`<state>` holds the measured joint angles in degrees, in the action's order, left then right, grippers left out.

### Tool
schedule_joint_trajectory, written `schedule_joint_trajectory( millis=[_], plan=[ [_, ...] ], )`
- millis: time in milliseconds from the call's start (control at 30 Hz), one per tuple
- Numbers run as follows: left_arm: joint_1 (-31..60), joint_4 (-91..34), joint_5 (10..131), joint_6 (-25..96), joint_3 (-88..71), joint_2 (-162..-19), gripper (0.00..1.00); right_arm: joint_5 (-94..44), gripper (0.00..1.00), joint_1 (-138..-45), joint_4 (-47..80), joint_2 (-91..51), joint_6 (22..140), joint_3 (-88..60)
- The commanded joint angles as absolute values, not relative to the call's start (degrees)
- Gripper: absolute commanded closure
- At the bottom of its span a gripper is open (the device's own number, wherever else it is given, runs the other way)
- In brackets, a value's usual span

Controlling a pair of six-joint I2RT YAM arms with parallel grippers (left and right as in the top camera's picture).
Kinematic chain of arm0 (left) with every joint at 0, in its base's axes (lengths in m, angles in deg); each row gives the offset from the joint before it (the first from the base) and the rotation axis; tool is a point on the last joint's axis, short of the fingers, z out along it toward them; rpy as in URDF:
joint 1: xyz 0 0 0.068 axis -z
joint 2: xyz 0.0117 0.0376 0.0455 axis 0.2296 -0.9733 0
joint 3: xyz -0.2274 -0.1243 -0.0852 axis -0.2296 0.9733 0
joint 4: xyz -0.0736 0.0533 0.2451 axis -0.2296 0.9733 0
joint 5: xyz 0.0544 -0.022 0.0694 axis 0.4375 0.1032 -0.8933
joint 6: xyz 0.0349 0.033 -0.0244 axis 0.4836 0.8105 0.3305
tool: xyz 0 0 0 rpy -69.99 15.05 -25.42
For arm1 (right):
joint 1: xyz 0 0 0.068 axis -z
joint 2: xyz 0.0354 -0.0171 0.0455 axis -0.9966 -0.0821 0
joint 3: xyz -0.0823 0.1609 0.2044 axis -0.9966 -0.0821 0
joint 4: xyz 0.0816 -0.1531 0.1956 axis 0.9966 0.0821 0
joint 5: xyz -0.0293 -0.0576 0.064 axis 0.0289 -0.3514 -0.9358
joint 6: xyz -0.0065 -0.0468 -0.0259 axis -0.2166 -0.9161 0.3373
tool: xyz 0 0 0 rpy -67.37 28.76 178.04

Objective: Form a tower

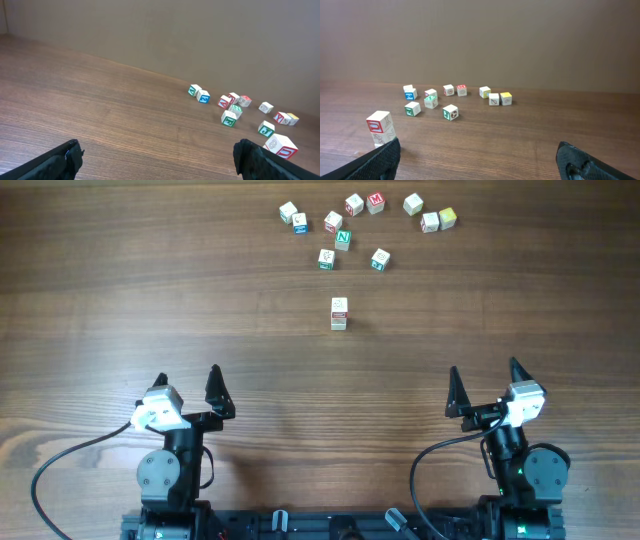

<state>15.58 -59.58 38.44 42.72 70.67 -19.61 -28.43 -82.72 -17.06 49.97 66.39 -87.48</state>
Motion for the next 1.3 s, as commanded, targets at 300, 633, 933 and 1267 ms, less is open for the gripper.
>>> schedule_joint_trajectory(
  millis=[300,633,933,1267],
  plan=[
    [15.78,-58.66,43.01,49.83,70.72,-19.04,0.0,-27.86,0.0,-82.48,-17.23,50.47,67.2,-87.53],
    [15.78,-58.62,43.49,49.46,70.72,-19.04,0.0,-27.89,0.0,-82.48,-17.23,50.47,67.18,-87.53],
    [15.78,-58.62,43.27,43.49,70.72,-19.04,0.0,-27.86,0.0,-82.48,-17.23,50.47,67.18,-87.53],
    [15.78,-58.64,43.27,42.72,70.72,-19.04,0.0,-27.89,0.0,-82.48,-17.23,50.47,67.15,-87.53]
  ],
)
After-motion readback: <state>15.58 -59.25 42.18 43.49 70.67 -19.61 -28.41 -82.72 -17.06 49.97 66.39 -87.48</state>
